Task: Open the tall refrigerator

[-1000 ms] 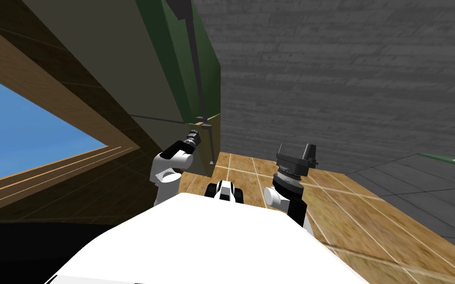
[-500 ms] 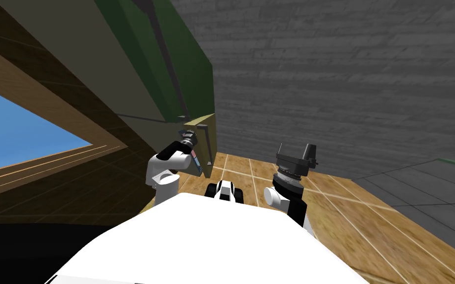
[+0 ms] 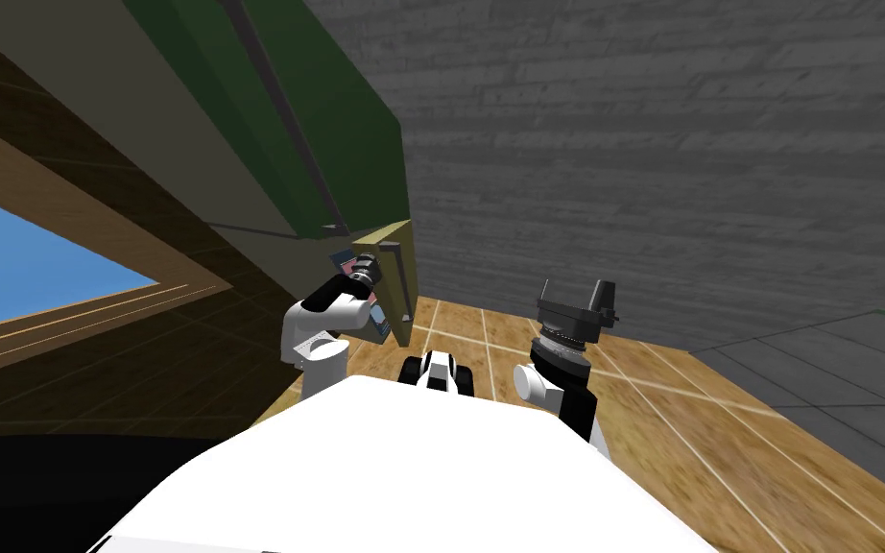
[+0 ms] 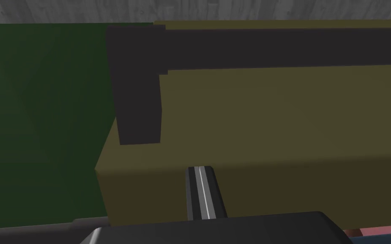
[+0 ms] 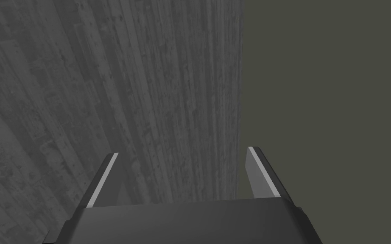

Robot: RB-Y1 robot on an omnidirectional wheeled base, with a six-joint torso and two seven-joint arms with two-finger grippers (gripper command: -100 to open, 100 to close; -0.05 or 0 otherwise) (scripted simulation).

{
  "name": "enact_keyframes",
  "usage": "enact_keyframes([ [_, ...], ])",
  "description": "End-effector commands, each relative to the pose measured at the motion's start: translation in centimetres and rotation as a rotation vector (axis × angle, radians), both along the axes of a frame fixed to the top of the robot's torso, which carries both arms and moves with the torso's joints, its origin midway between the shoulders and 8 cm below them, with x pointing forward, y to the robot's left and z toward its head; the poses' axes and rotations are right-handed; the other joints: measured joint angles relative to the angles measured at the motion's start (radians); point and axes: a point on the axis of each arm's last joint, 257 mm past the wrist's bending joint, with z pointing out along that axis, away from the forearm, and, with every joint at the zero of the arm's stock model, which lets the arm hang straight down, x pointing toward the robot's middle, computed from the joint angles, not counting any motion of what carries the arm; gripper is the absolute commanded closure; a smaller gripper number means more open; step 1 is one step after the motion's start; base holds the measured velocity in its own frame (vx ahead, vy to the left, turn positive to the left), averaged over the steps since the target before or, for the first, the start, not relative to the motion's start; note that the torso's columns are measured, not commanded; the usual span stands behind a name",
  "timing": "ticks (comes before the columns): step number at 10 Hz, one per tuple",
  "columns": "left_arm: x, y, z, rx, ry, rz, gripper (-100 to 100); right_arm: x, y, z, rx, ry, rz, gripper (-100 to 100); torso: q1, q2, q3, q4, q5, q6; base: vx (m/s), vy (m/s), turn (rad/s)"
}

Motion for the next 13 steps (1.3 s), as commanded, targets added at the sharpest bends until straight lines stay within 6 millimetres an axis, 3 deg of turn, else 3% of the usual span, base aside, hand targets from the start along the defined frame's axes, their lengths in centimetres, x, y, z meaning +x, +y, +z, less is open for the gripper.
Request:
enact_keyframes([
  [1,-0.5,0.9,2.6,0.022,-0.068,0.024,100,0.0,0.0,0.0,0.0,0.0,0.0,0,-0.003,-0.001,0.0,-0.001,0.0,0.0,0.073,-0.128,0.075],
  [3,-1.0,1.8,3.0,0.025,-0.073,0.054,100,0.0,0.0,0.0,0.001,0.0,0.0,0,-0.029,-0.006,-0.003,-0.005,-0.007,0.004,0.124,-0.291,0.109],
  [4,-1.6,2.7,3.3,0.028,-0.078,0.084,100,0.0,0.0,0.0,0.001,0.0,0.0,0,-0.027,-0.003,-0.001,-0.006,-0.006,0.008,0.062,-0.29,-0.023],
  [5,-2.2,3.6,3.6,0.03,-0.083,0.115,100,0.0,0.0,0.0,0.001,0.0,0.0,0,-0.019,0.004,0.005,-0.007,0.0,0.0,0.176,-0.3,0.04],
  [7,-2.2,3.4,3.3,0.028,-0.078,0.109,100,0.0,0.0,0.0,0.001,0.0,0.0,0,-0.002,0.011,0.011,-0.008,0.008,-0.005,0.102,-0.21,0.033],
  [8,-1.6,3.7,2.3,0.041,-0.05,0.107,-100,0.0,0.0,0.0,0.0,0.0,0.0,0,0.008,0.018,0.015,-0.007,0.012,-0.007,0.014,-0.043,-0.021],
  [13,0.1,4.2,0.3,0.095,0.006,0.093,-100,0.0,0.0,0.0,0.0,0.0,0.0,0,-0.007,0.012,0.012,-0.009,0.008,-0.006,0.005,0.011,0.005],
])
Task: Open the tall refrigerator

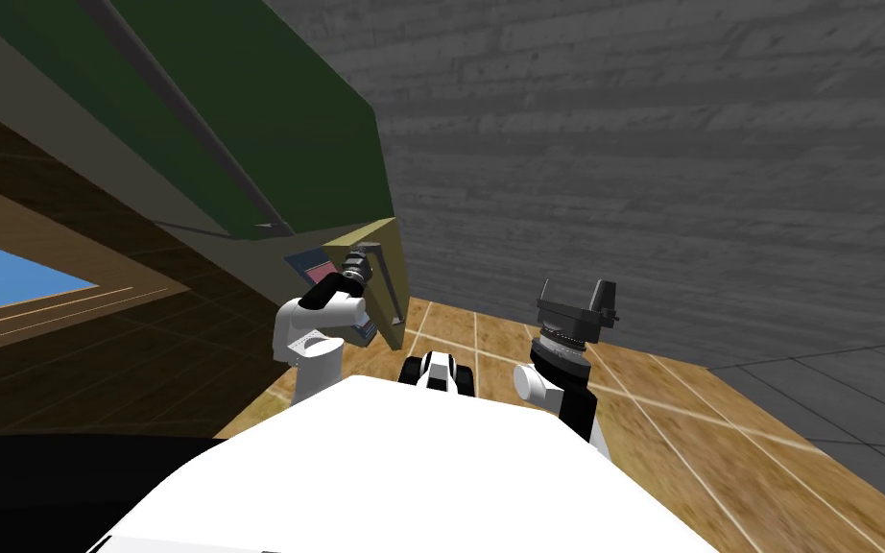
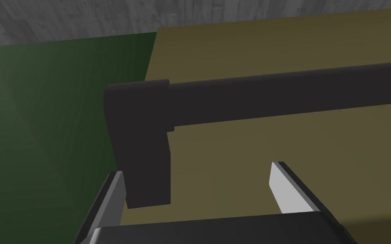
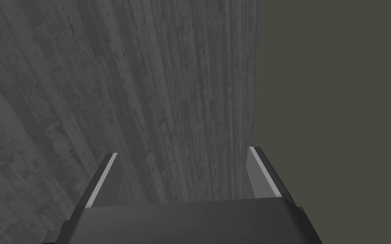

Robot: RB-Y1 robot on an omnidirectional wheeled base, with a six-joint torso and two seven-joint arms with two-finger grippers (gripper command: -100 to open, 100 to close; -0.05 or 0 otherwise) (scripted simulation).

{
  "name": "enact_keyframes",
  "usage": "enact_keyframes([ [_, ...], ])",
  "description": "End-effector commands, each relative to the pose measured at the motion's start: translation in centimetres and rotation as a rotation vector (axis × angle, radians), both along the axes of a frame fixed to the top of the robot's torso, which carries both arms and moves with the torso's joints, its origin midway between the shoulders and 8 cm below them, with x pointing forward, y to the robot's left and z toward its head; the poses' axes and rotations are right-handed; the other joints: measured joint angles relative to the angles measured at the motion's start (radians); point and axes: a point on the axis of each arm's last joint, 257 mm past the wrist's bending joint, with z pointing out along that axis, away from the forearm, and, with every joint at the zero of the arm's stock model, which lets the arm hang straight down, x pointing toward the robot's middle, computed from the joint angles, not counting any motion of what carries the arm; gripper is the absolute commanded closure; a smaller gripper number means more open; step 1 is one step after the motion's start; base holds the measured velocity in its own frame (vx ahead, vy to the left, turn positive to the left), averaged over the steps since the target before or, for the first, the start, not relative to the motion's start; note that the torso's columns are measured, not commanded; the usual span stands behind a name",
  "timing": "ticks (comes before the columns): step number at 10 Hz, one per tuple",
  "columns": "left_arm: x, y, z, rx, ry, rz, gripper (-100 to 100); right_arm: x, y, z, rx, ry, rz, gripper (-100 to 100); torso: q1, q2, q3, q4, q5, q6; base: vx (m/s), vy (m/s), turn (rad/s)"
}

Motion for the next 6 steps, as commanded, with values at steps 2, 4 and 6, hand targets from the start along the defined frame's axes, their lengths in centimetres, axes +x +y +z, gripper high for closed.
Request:
enact_keyframes([
  [2,0.6,0.2,-0.8,-0.008,0.037,0.006,-100,0.0,0.0,0.0,0.0,0.0,0.0,0,-0.001,-0.013,-0.01,-0.002,-0.002,0.004,0.081,-0.009,-0.042],
  [4,-0.3,-0.1,0.5,-0.03,0.006,0.013,-100,0.0,0.0,0.0,0.0,0.0,0.0,0,0.006,-0.02,-0.016,-0.002,-0.003,0.005,0.057,-0.001,-0.01],
  [6,-1.3,-0.5,2.2,-0.041,-0.036,0.013,-100,0.0,0.0,0.0,0.0,0.0,0.0,0,0.007,-0.018,-0.015,0.0,-0.003,0.005,0.02,0.002,-0.003],
])
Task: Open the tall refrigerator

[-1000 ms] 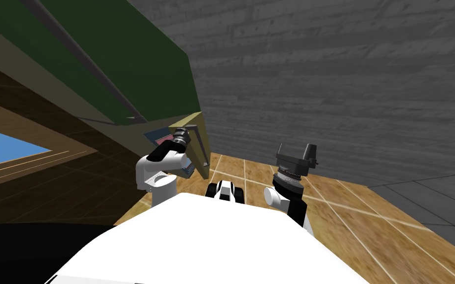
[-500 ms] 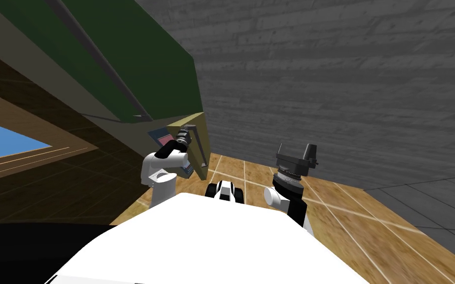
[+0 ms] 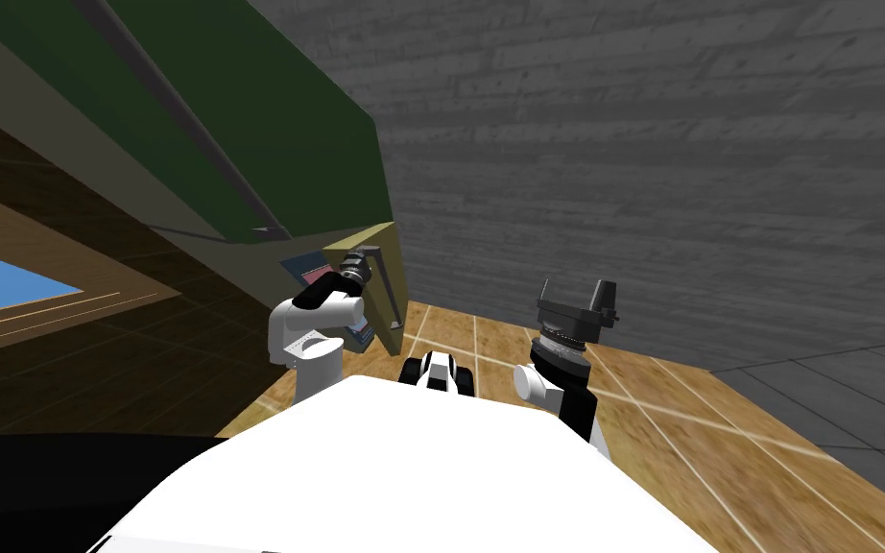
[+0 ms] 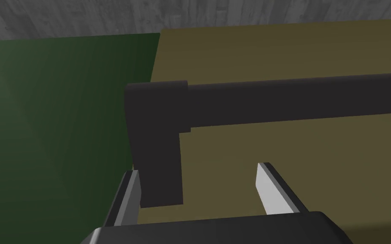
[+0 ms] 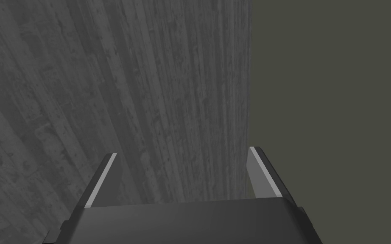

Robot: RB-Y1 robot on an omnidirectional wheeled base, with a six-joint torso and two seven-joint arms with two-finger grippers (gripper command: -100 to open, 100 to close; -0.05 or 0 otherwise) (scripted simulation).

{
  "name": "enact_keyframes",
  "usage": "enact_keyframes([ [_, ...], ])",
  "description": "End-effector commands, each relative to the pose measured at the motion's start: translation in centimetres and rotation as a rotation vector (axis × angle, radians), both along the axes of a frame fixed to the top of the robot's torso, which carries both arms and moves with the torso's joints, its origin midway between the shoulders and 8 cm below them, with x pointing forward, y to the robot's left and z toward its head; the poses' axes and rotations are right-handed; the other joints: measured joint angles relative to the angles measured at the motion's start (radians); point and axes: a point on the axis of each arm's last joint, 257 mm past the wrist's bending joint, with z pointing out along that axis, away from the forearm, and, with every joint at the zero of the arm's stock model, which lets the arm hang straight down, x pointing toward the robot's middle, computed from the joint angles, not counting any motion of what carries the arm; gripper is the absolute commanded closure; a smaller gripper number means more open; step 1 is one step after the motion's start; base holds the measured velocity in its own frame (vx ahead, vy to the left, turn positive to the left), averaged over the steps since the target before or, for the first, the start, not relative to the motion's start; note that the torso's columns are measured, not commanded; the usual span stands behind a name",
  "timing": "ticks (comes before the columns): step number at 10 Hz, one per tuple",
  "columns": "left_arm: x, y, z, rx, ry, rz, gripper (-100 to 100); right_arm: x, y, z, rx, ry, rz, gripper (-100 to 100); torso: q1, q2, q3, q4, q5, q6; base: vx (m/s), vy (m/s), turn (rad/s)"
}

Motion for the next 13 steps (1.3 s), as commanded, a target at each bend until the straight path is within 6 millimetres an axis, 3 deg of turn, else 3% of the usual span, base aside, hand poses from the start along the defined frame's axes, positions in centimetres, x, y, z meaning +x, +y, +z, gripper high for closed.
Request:
enact_keyframes([
  [1,-1.0,-0.6,3.2,-0.004,-0.078,0.0,-100,0.0,0.0,0.0,0.0,0.0,0.0,0,-0.001,0.002,0.001,0.001,-0.001,0.0,0.0,0.0,0.0],
  [3,-1.4,-0.7,3.9,-0.006,-0.095,-0.001,-100,0.0,0.0,0.0,0.0,0.0,0.0,0,-0.005,0.005,0.003,0.002,-0.002,0.0,0.009,0.002,-0.017],
  [4,-1.2,-0.7,2.6,-0.013,-0.068,0.002,-100,0.0,0.0,0.0,0.0,0.0,0.0,0,-0.006,0.008,0.007,0.001,0.0,-0.003,0.015,0.012,-0.01],
  [6,-1.3,-0.6,3.2,-0.01,-0.075,0.005,-100,0.0,0.0,0.0,0.0,0.0,0.0,0,-0.005,0.018,0.016,0.002,0.003,-0.006,0.074,0.042,-0.029],
  [7,-1.3,-0.6,3.2,-0.011,-0.073,0.006,100,0.0,0.0,0.0,0.0,0.0,0.0,0,-0.007,0.023,0.018,0.002,0.003,-0.006,0.014,0.007,0.003],
  [8,-1.9,0.9,3.4,-0.008,-0.076,0.053,100,0.0,0.0,0.0,0.0,0.0,0.0,0,-0.009,0.026,0.021,0.003,0.003,-0.007,0.127,-0.17,0.068],
  [10,-2.2,1.6,3.5,-0.006,-0.076,0.076,100,0.0,0.0,0.0,0.0,0.0,0.0,0,-0.017,0.017,0.017,-0.002,0.003,-0.005,0.164,-0.232,0.062],
  [13,-3.2,3.7,3.6,-0.004,-0.077,0.147,100,0.0,0.0,0.0,0.0,0.0,0.0,0,-0.007,0.018,0.015,0.001,0.003,-0.005,0.174,-0.29,0.053],
])
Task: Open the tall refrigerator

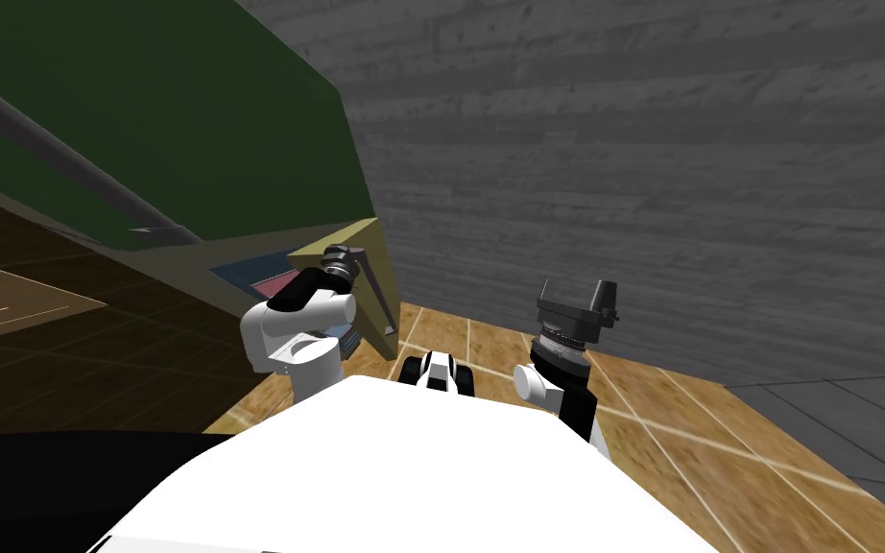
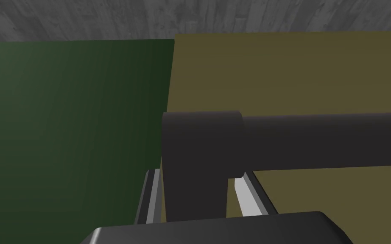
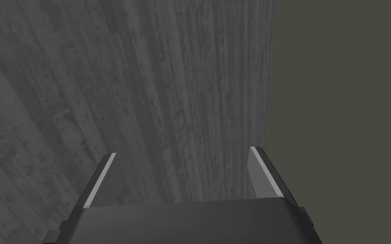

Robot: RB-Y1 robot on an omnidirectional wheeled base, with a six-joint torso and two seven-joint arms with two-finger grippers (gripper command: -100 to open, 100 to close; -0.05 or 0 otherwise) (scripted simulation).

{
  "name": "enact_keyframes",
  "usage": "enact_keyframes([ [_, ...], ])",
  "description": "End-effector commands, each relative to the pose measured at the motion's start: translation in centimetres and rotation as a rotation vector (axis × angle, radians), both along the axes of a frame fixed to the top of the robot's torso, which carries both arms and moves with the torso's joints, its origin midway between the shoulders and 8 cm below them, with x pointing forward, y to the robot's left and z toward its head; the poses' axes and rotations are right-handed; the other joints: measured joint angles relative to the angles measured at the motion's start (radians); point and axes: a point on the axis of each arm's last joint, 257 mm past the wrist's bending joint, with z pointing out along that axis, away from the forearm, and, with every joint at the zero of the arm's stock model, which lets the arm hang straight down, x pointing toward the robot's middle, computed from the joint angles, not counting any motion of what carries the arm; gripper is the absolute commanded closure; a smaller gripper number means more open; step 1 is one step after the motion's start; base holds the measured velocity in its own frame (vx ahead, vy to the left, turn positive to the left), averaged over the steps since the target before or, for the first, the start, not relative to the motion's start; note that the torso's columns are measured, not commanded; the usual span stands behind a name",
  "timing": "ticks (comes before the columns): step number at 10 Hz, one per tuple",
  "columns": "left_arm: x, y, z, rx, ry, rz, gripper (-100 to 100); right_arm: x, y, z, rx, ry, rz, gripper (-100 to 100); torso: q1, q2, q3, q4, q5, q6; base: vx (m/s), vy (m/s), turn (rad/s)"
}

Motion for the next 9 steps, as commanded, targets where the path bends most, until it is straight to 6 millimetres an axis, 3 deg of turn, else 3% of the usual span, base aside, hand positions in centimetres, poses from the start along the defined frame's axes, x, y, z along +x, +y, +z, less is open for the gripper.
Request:
enact_keyframes([
  [1,-1.0,1.9,0.1,-0.003,-0.002,0.061,100,0.0,0.0,0.0,0.0,0.0,0.0,0,0.001,0.001,0.001,0.001,0.0,-0.001,0.177,-0.31,0.062],
  [4,-2.2,3.9,0.2,-0.005,-0.003,0.133,100,0.0,0.0,0.0,0.0,0.0,0.0,0,0.002,0.006,0.006,0.001,0.002,-0.002,0.182,-0.253,0.051],
  [5,-1.9,3.6,0.2,-0.001,-0.005,0.118,100,0.0,0.0,0.0,0.0,0.0,0.0,0,0.0,0.004,0.004,0.001,0.001,-0.001,0.094,-0.125,0.031],
  [6,-2.9,5.2,0.2,-0.004,-0.004,0.175,100,0.0,0.0,0.0,0.0,0.0,0.0,0,0.007,0.009,0.006,0.002,0.001,0.0,0.16,-0.193,0.044],
  [9,-3.8,6.7,0.2,-0.005,-0.004,0.227,100,0.0,0.0,0.0,0.0,0.0,0.0,0,-0.001,0.001,0.001,0.0,0.0,0.0,0.206,-0.211,0.038],
])
